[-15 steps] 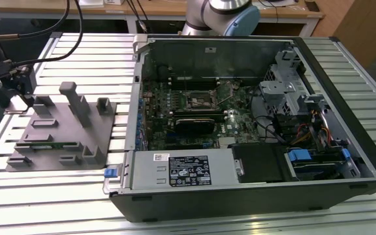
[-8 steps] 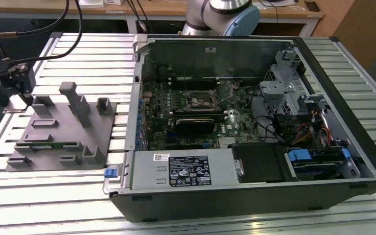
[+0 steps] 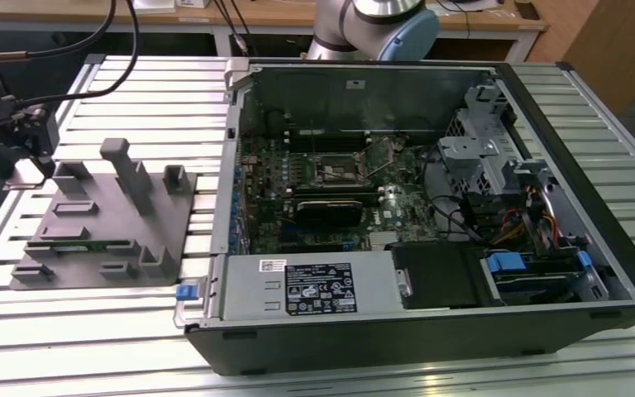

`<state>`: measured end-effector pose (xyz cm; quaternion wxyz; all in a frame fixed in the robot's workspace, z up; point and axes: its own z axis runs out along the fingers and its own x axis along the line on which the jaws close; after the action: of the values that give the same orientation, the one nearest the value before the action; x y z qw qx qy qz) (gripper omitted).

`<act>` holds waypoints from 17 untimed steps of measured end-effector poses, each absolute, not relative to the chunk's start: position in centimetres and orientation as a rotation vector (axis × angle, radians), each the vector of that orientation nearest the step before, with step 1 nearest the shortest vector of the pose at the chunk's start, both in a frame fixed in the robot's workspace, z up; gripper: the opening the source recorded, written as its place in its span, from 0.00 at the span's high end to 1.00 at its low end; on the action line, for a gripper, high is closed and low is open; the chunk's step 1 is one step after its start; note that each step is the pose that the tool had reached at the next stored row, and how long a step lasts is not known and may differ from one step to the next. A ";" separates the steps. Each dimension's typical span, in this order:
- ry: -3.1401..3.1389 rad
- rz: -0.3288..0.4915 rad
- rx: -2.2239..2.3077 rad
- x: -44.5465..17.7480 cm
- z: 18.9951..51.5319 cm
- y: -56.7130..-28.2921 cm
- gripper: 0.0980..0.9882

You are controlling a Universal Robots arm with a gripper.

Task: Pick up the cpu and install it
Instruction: 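Pick up the cpu and move it towards the insertion slot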

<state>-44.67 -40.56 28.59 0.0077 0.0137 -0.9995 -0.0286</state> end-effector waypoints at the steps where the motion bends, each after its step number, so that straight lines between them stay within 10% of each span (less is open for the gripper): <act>1: -3.125 -0.090 0.043 -44.7 28.6 -40.6 0.52; 17: -3.125 -0.090 0.043 -44.7 29.1 -40.6 0.52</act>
<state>-44.67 -40.56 29.14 0.0076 0.0137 -0.9995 -0.0286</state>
